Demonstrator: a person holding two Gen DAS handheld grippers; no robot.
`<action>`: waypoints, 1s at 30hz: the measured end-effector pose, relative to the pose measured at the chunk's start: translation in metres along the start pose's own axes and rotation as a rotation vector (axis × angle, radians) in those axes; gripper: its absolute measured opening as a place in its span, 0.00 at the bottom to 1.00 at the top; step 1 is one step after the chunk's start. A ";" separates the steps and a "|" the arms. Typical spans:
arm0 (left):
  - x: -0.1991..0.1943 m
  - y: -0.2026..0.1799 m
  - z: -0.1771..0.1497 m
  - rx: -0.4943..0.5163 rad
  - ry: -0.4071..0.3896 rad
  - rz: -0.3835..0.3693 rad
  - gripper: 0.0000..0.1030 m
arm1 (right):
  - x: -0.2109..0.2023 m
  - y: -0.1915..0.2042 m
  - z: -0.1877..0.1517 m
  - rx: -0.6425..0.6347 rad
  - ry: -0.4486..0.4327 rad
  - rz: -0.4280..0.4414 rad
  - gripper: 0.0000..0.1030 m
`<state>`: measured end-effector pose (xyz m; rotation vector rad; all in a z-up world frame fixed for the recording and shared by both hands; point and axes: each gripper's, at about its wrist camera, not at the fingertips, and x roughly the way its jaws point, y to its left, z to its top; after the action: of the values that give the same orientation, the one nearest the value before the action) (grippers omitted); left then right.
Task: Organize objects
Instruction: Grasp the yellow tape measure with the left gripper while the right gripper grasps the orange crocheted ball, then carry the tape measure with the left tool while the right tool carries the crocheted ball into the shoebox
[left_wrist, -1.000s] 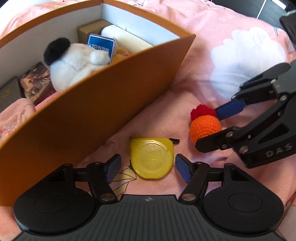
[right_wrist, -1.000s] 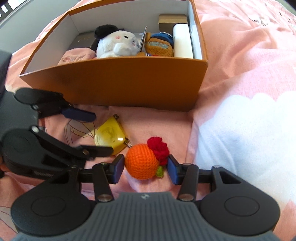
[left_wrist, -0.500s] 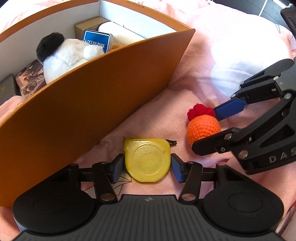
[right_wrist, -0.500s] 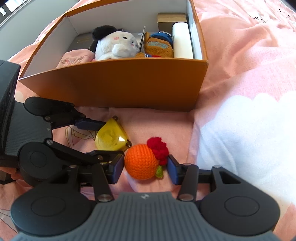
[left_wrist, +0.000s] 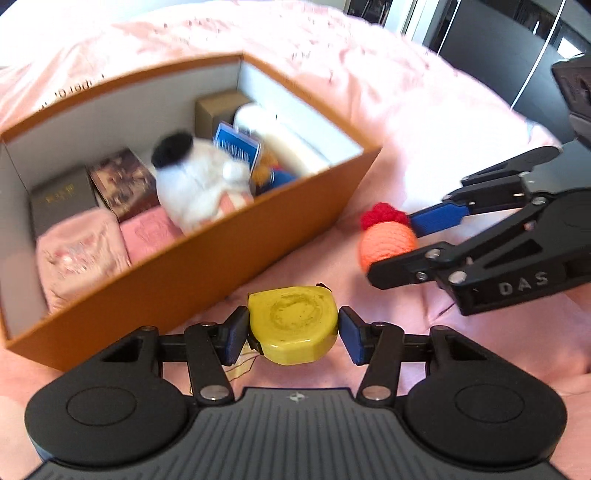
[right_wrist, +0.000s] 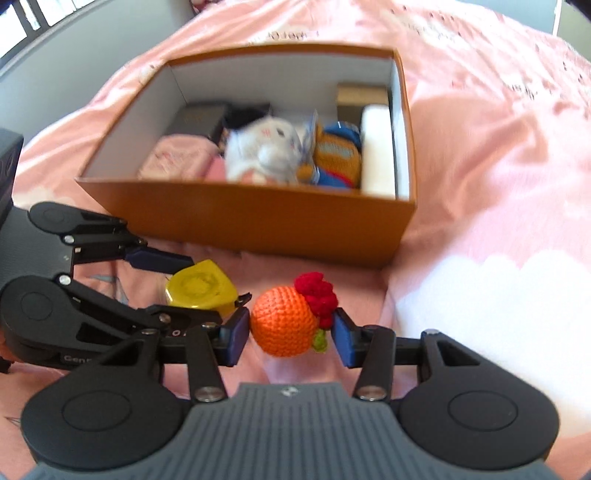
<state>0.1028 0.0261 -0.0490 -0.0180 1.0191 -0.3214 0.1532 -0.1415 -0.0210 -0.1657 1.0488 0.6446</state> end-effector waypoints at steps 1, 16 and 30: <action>-0.008 0.002 0.000 -0.012 -0.013 -0.008 0.59 | -0.004 0.001 0.005 -0.010 -0.011 0.005 0.49; -0.068 0.012 0.071 0.087 -0.240 0.099 0.59 | -0.042 0.006 0.076 -0.138 -0.157 0.019 0.48; 0.002 0.088 0.141 0.107 -0.167 0.106 0.59 | 0.039 -0.018 0.169 -0.211 -0.130 0.057 0.48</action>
<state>0.2447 0.0908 0.0094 0.1041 0.8333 -0.2724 0.3033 -0.0681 0.0280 -0.2742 0.8622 0.8074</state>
